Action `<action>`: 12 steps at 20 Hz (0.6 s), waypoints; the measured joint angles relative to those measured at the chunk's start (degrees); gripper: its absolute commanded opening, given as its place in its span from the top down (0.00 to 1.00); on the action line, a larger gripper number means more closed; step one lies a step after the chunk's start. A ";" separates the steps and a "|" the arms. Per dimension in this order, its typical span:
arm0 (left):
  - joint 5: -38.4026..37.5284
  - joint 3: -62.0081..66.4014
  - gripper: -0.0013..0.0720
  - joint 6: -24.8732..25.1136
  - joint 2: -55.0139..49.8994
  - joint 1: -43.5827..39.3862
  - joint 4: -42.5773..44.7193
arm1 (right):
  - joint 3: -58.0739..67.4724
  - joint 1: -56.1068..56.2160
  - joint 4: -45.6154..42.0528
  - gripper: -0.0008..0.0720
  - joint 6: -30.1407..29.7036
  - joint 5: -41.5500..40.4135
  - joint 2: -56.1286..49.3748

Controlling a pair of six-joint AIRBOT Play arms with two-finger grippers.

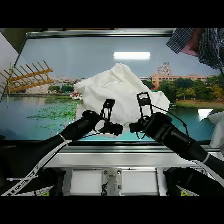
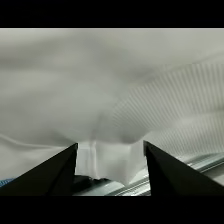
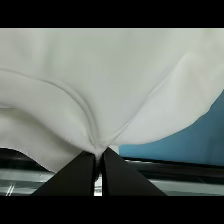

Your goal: Fold the clothes and pants, and hang the long-sleeved shirts on hangers.

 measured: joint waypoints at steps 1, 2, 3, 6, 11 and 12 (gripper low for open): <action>-0.07 0.52 0.39 -1.31 -0.63 -0.46 1.57 | -0.02 0.00 0.46 0.96 0.00 0.13 0.79; -0.24 0.87 0.39 -2.75 -1.07 -0.76 3.26 | -0.02 0.00 0.94 0.96 -0.02 0.22 1.36; -0.83 1.16 0.39 -4.57 -1.40 -0.92 5.38 | -0.02 0.00 1.33 0.96 -0.02 0.22 1.79; -2.40 1.09 0.39 -8.59 -1.90 -1.03 10.38 | -0.02 0.00 2.27 0.96 -0.02 0.37 2.56; -3.15 -1.73 0.57 -12.55 -2.14 -3.17 13.31 | 0.00 0.00 2.73 0.96 -0.02 0.39 2.95; -3.28 -2.08 0.92 -12.94 -2.16 -3.76 13.46 | 0.00 0.00 2.75 0.96 -0.02 0.39 2.97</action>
